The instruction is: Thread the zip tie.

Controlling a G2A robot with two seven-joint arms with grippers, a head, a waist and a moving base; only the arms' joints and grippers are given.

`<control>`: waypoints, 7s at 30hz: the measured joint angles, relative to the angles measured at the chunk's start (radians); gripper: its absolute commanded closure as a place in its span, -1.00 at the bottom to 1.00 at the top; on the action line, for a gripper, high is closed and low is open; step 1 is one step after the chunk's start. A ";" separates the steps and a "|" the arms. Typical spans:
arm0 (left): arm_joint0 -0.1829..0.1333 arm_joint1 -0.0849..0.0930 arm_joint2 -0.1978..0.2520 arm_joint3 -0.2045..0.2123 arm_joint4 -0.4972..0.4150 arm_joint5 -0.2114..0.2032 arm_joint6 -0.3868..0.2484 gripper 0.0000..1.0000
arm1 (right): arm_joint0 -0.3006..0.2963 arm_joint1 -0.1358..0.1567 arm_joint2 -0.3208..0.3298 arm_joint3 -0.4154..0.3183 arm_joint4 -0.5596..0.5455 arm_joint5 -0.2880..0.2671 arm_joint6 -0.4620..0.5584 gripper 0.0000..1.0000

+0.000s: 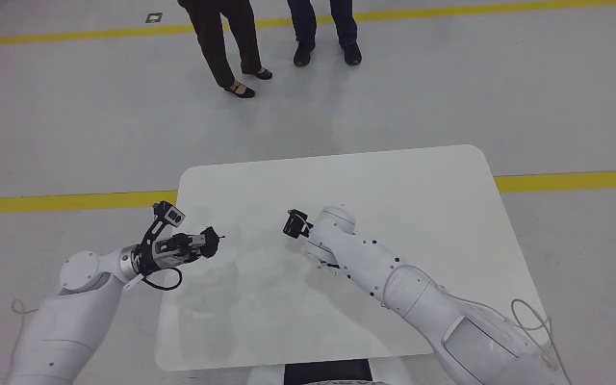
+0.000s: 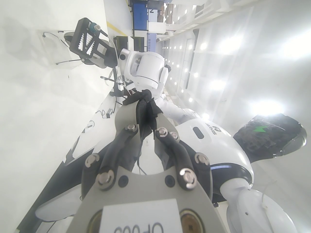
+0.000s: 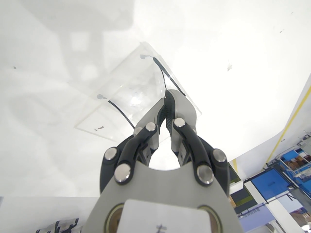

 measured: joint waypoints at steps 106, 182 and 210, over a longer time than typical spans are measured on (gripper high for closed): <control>0.000 0.000 0.000 0.000 0.000 0.000 0.000 1.00 | 0.310 0.142 -0.299 -0.049 0.682 -0.086 0.055 -1.00; 0.000 0.000 0.000 0.000 0.000 0.000 0.000 1.00 | 0.418 0.019 -0.465 0.203 0.688 -0.131 0.055 0.12; 0.000 0.000 0.000 0.000 0.000 0.000 0.000 1.00 | 0.437 0.098 -0.465 0.045 0.747 -0.131 0.055 -1.00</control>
